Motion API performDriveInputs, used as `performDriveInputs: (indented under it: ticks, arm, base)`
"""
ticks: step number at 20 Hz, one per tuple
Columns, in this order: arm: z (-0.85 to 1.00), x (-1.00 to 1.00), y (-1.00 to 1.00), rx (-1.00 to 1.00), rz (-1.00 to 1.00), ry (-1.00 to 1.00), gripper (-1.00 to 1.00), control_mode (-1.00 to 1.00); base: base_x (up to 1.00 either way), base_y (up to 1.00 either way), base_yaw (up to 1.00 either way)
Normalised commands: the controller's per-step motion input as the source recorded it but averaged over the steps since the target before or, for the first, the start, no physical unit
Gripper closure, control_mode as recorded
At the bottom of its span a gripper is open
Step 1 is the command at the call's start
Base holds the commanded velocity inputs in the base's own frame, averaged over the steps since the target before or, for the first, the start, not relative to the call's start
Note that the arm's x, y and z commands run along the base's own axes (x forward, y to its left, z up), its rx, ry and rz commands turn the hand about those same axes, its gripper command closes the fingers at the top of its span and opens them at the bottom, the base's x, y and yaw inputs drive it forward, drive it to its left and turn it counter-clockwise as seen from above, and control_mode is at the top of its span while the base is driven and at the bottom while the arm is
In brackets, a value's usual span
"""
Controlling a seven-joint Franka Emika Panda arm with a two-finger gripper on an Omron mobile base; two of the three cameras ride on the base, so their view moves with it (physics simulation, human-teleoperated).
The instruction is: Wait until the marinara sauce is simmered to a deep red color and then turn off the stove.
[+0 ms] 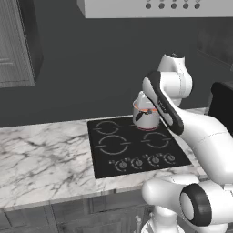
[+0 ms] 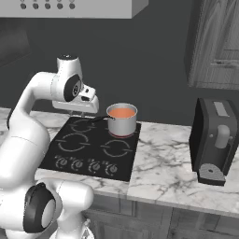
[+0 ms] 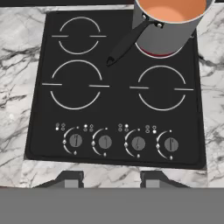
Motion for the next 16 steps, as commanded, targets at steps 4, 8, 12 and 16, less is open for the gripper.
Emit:
performDriveInputs:
  ticks: [4,8,12,16]
  arm:
    - [-0.04,-0.05,0.00,0.00,0.00,0.03,-1.00,-1.00]
    - [-0.23,-0.28,-0.05,0.02,0.07,0.01,-1.00,-1.00]
    - [-0.06,-0.36,-0.09,0.00,0.07,0.10,-1.00,-1.00]
    - [-0.01,-0.24,-0.21,-0.08,0.21,0.06,-1.00,-1.00]
  base:
    - [0.00,0.00,0.00]
    - [0.00,0.00,0.00]
    - [0.00,0.00,0.00]
    - [0.00,0.00,0.00]
